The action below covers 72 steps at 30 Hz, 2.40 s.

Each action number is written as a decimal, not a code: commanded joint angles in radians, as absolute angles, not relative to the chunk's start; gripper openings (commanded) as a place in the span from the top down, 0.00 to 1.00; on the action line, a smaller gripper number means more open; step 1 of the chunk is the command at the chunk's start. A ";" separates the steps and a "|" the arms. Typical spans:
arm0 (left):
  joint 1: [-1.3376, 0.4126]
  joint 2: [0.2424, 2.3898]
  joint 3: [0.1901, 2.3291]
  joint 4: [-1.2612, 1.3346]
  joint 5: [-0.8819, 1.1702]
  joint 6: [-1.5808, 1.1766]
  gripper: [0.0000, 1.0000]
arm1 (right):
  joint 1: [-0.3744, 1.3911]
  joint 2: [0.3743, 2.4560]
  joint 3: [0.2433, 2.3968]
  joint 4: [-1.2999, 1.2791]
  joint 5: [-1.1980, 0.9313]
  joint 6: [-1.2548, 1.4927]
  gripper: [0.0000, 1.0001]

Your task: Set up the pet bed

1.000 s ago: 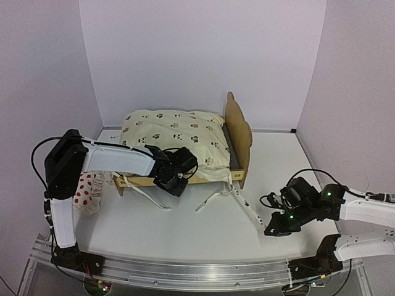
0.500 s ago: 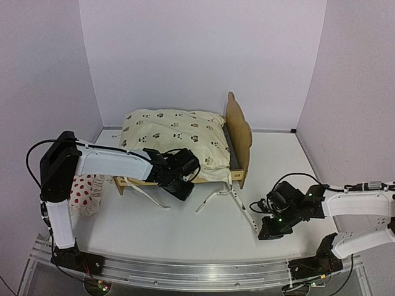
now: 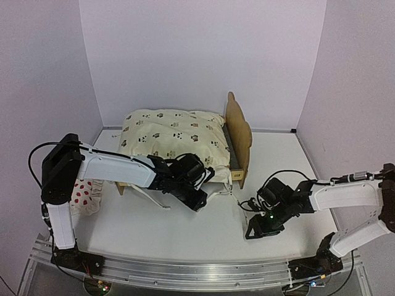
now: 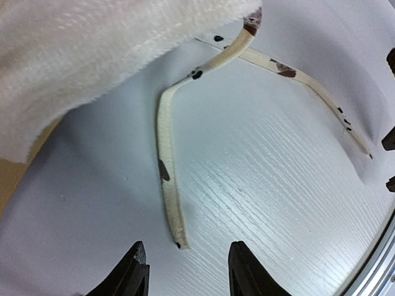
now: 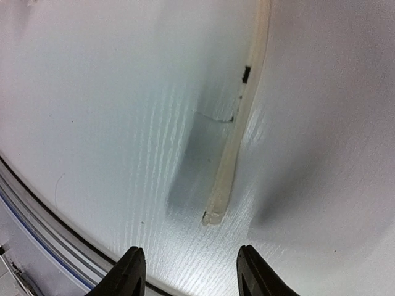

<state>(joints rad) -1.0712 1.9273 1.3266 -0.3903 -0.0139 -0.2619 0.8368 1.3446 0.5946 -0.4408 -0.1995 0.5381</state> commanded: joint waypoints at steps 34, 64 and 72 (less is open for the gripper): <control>-1.156 2.087 1.380 -0.274 -0.028 -0.239 1.00 | 0.840 1.487 0.760 0.049 0.221 0.385 0.47; -1.201 2.172 1.509 -0.250 0.081 -0.207 1.00 | 0.786 1.535 0.726 0.056 0.478 0.329 0.87; -1.201 2.186 1.515 -0.252 0.082 -0.203 1.00 | 0.787 1.402 0.692 -0.119 0.296 0.380 0.49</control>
<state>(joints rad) -1.1969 2.1788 1.4864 -0.2615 0.0712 -0.2226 0.7876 1.4921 0.7130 -0.0151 0.3981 0.3497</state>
